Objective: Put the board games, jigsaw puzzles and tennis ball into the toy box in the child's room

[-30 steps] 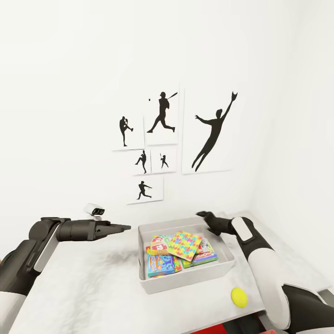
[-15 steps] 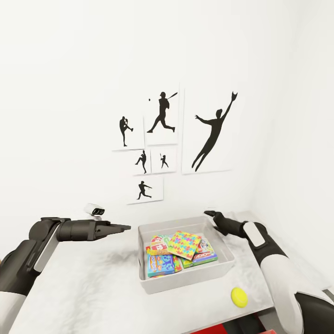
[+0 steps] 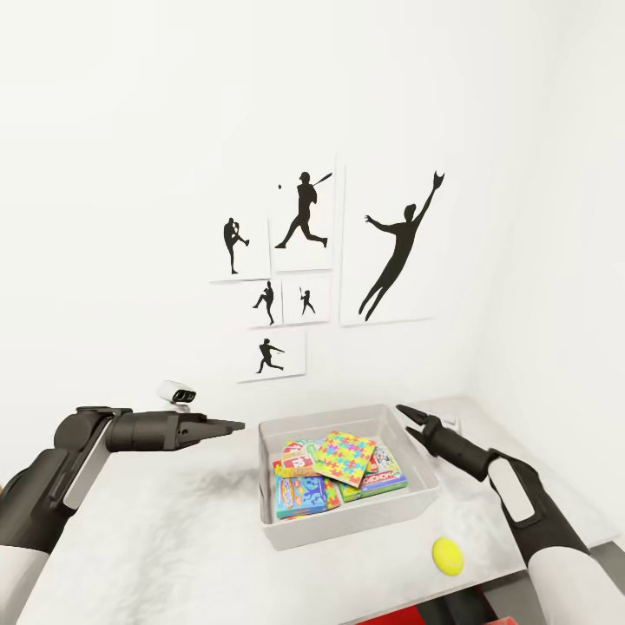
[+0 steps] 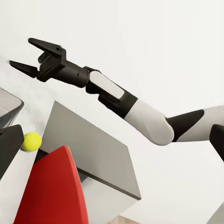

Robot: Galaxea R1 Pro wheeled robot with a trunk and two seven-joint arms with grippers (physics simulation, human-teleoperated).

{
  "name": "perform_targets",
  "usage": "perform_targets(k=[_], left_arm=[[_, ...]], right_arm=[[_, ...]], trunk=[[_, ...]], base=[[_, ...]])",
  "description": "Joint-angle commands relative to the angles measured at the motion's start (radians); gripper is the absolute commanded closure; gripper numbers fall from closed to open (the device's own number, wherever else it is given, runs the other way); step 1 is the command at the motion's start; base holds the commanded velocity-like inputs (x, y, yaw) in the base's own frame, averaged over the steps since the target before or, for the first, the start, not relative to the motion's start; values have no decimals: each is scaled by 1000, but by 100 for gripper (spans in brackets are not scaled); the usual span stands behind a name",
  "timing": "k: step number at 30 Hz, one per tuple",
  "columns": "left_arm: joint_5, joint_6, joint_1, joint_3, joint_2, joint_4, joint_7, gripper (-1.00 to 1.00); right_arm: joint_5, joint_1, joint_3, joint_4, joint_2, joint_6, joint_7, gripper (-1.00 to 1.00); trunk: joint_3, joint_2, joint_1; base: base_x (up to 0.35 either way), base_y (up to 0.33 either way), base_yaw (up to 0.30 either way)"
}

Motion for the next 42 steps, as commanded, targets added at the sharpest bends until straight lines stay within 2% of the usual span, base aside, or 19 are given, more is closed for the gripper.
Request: perform_targets(k=[1,4,9,14,23,31,42], left_arm=[[2,11,0,-2,1,0,-3,-100],[2,11,0,-1,1,0,-3,-100],[2,11,0,-2,0,1,-2,-100],[2,11,0,-2,0,0,-2,-100],[2,11,0,-2,0,0,-2,-100],[1,11,0,-2,-1,1,-2,-100],[2,11,0,-2,1,0,-3,-100]], right_arm=[[-2,8,-2,-18,0,8,7,-100],[-2,17,-2,-36,-8,11,12,-100],[0,24,0,-52,-50,15,8,-100],[1,24,-2,-51,-58,17,-10,-100],[22,24,0,-53,-64,38,-138,-100],[23,23,6,-55,-65,55,-299,-100],[25,23,9,-55,-64,58,-386,-100]], trunk=[[0,-1,0],[0,-1,0],[0,-1,0],[0,-1,0],[0,-1,0],[0,-1,0],[0,-1,0]], base=[[0,0,0],[0,0,0],[-53,0,0],[-44,0,0],[-59,0,0],[-212,0,0],[-43,0,0]])
